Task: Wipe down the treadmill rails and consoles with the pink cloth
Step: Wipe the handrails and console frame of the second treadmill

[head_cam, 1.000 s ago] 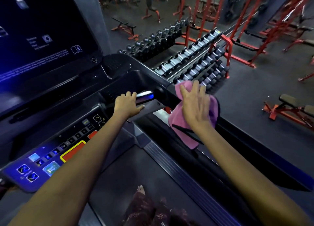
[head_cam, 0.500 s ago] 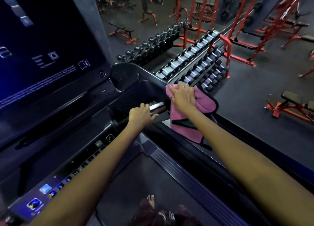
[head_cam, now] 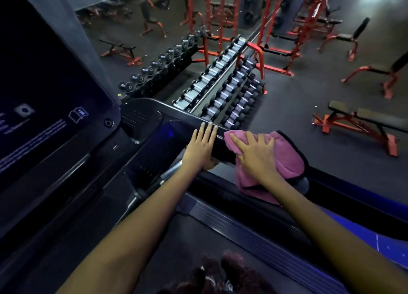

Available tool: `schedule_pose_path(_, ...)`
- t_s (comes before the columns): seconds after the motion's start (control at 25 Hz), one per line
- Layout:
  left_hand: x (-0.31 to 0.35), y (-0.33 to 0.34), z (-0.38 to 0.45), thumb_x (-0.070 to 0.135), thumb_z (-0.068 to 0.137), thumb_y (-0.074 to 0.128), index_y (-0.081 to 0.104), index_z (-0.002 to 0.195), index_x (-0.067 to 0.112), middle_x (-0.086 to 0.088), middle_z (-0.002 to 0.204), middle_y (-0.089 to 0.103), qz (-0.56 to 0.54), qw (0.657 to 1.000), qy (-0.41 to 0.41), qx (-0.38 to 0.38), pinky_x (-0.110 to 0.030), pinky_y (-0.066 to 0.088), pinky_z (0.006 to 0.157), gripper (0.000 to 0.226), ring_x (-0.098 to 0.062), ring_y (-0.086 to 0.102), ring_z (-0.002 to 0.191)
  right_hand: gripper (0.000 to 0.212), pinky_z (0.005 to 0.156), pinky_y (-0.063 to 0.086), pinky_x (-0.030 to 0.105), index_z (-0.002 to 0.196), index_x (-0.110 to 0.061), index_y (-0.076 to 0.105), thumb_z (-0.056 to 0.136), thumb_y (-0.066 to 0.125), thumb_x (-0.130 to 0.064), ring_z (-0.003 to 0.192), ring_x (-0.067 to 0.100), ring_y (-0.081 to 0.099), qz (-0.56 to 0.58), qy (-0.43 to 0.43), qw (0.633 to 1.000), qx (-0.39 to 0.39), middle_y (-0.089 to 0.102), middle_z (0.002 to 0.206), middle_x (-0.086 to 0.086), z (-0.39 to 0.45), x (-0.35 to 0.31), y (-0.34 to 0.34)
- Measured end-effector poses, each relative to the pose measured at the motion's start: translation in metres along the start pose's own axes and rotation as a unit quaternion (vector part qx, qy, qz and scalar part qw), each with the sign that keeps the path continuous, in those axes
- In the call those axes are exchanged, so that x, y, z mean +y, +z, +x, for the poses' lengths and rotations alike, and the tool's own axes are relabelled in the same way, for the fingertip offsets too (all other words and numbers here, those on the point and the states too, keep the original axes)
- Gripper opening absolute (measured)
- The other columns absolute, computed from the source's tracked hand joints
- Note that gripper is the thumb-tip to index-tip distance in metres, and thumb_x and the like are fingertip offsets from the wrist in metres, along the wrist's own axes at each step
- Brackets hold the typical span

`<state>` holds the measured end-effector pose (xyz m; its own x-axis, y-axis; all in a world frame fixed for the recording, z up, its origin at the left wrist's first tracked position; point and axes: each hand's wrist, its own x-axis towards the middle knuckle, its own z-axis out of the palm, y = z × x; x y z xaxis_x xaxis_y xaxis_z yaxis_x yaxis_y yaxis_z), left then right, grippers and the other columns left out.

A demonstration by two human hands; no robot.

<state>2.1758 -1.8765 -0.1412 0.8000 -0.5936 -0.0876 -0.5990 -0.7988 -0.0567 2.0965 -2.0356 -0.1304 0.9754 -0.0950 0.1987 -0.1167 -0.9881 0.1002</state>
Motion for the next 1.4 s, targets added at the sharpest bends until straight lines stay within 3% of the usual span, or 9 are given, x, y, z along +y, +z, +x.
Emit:
schedule_pose_path(0.16, 0.000, 0.002, -0.002, 0.049, 0.079, 0.056, -0.010, 0.146, 0.004, -0.015, 0.156, -0.007, 0.040, 0.999, 0.002, 0.032, -0.044, 0.006, 0.118, 0.105, -0.032, -0.006, 0.144, 0.052, 0.103, 0.024, 0.057, 0.144, -0.036, 0.027, 0.095, 0.041, -0.041, 0.119, 0.033, 0.042, 0.036, 0.043, 0.998, -0.040, 0.044, 0.135, 0.004, 0.027, -0.030, -0.005)
schedule_pose_path(0.28, 0.002, 0.001, -0.003, 0.048, 0.079, 0.058, -0.009, 0.147, 0.004, -0.014, 0.156, -0.007, 0.041, 0.999, 0.007, 0.029, -0.045, 0.006, 0.118, 0.105, -0.031, -0.005, 0.144, 0.054, 0.104, 0.025, 0.058, 0.144, -0.036, 0.027, 0.094, 0.044, -0.039, 0.120, 0.034, 0.042, 0.021, 0.022, 0.999, -0.042, 0.044, 0.138, 0.004, 0.016, -0.023, -0.002)
schedule_pose_path(0.36, 0.003, 0.003, -0.004, 0.049, 0.078, 0.059, -0.009, 0.147, 0.004, -0.014, 0.157, -0.007, 0.039, 0.999, 0.005, 0.031, -0.047, 0.007, 0.118, 0.107, -0.031, -0.004, 0.144, 0.054, 0.100, 0.030, 0.056, 0.142, -0.036, 0.034, 0.090, 0.047, -0.035, 0.116, 0.035, 0.047, 0.013, 0.018, 0.999, -0.026, 0.047, 0.137, 0.006, -0.010, 0.003, 0.003)
schedule_pose_path(0.56, -0.002, 0.005, 0.000, 0.064, 0.073, 0.059, -0.012, 0.146, 0.004, -0.013, 0.156, -0.012, 0.008, 1.000, 0.016, 0.005, -0.054, 0.012, 0.115, 0.118, -0.032, -0.010, 0.144, 0.057, 0.085, 0.041, 0.052, 0.130, -0.031, 0.053, 0.078, 0.033, -0.043, 0.095, 0.037, 0.058, -0.007, 0.043, 0.999, 0.023, 0.062, 0.119, 0.011, -0.065, 0.069, 0.003)
schedule_pose_path(0.84, -0.001, 0.004, 0.000, 0.066, 0.071, 0.058, -0.014, 0.147, 0.010, -0.013, 0.156, -0.013, -0.001, 1.000, 0.024, 0.000, -0.054, 0.007, 0.115, 0.119, -0.034, -0.011, 0.143, 0.051, 0.107, 0.021, 0.056, 0.142, -0.037, 0.031, 0.094, 0.046, -0.035, 0.122, 0.031, 0.040, 0.051, 0.034, 0.997, -0.049, 0.044, 0.136, 0.003, -0.001, -0.002, -0.008)
schedule_pose_path(1.0, -0.003, -0.001, -0.002, 0.059, 0.073, 0.061, -0.012, 0.147, 0.027, -0.008, 0.157, -0.013, -0.009, 0.997, 0.080, 0.002, -0.055, 0.011, 0.114, 0.109, -0.033, -0.009, 0.144, 0.055, 0.108, 0.021, 0.053, 0.143, -0.039, 0.028, 0.092, 0.050, -0.035, 0.125, 0.028, 0.039, 0.035, 0.019, 0.999, -0.036, 0.041, 0.141, 0.002, -0.029, 0.032, -0.009)
schedule_pose_path(1.16, -0.003, -0.001, -0.001, 0.057, 0.073, 0.063, -0.009, 0.148, 0.030, -0.004, 0.157, -0.013, -0.025, 0.997, 0.075, -0.015, -0.056, 0.018, 0.111, 0.107, -0.032, -0.011, 0.144, 0.054, 0.106, 0.022, 0.051, 0.144, -0.039, 0.027, 0.093, 0.046, -0.039, 0.125, 0.031, 0.039, 0.022, 0.078, 0.996, -0.039, 0.042, 0.141, 0.003, -0.071, 0.075, -0.009)
schedule_pose_path(1.4, -0.002, -0.001, -0.004, 0.059, 0.074, 0.060, -0.006, 0.148, 0.031, -0.005, 0.158, -0.008, -0.030, 0.997, 0.069, -0.003, -0.056, 0.013, 0.113, 0.104, -0.031, -0.009, 0.144, 0.054, 0.108, 0.020, 0.053, 0.145, -0.036, 0.024, 0.095, 0.044, -0.037, 0.123, 0.030, 0.039, 0.011, 0.067, 0.996, -0.058, 0.043, 0.135, 0.008, -0.031, 0.020, -0.014)
